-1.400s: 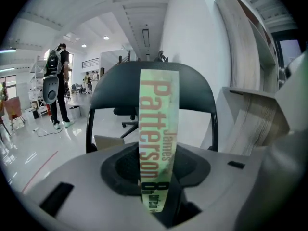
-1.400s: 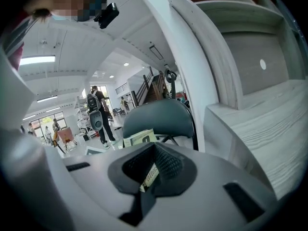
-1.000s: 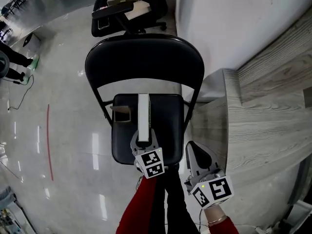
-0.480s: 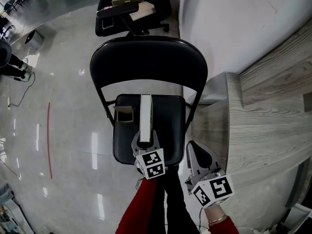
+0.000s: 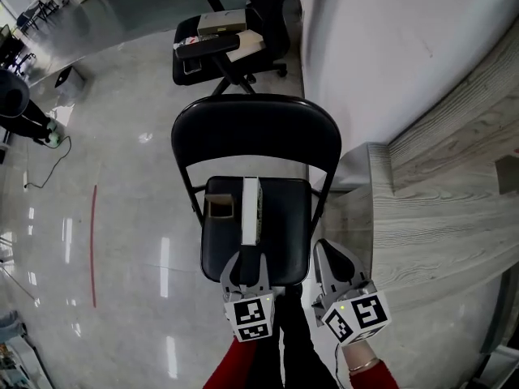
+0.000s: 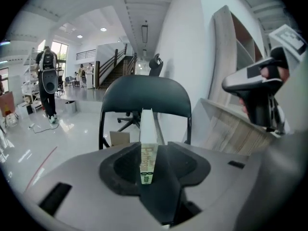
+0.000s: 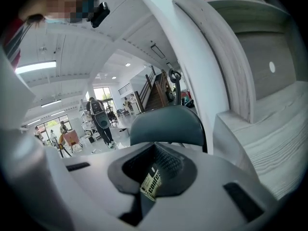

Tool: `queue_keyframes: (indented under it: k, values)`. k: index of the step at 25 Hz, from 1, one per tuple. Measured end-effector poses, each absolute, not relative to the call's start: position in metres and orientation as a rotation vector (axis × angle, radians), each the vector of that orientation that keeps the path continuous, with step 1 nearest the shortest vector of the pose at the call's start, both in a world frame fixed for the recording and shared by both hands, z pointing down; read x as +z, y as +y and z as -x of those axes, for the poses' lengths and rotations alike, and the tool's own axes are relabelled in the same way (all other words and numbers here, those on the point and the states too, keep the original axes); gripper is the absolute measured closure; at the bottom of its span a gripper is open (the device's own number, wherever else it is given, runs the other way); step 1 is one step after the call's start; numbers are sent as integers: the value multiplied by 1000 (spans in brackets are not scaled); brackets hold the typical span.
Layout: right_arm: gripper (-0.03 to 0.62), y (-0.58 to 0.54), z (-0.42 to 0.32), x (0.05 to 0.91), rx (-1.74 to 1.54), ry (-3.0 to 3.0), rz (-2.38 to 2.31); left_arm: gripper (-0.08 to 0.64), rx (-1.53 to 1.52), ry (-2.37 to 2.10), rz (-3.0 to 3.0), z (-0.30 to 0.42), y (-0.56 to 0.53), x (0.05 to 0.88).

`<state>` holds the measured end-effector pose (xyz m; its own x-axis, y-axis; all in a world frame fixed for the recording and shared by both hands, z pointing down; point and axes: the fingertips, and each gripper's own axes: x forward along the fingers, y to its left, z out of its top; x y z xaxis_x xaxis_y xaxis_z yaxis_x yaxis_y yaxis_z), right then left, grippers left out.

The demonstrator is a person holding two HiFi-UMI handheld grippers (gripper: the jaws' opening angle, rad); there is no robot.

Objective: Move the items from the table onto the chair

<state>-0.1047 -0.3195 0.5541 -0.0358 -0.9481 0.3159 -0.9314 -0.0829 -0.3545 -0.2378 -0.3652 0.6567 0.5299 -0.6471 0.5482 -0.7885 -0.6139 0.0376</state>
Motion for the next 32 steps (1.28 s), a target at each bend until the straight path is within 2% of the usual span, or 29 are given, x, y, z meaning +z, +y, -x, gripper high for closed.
queue_keyframes:
  k: [8, 13, 15, 32]
  values:
    - [580, -312, 111, 495, -663, 2131, 2103, 407, 531, -1034, -2739, 238, -355, 534]
    - [580, -299, 115, 458, -589, 2158, 2072, 524, 300, -929, -2884, 220, -356, 451]
    - [580, -294, 115, 447, -559, 2174, 2066, 549, 274, -863, -2919, 214, -351, 436]
    - [580, -254, 116, 393, -351, 2236, 2060, 551, 175, -541, -2965, 192, -320, 391]
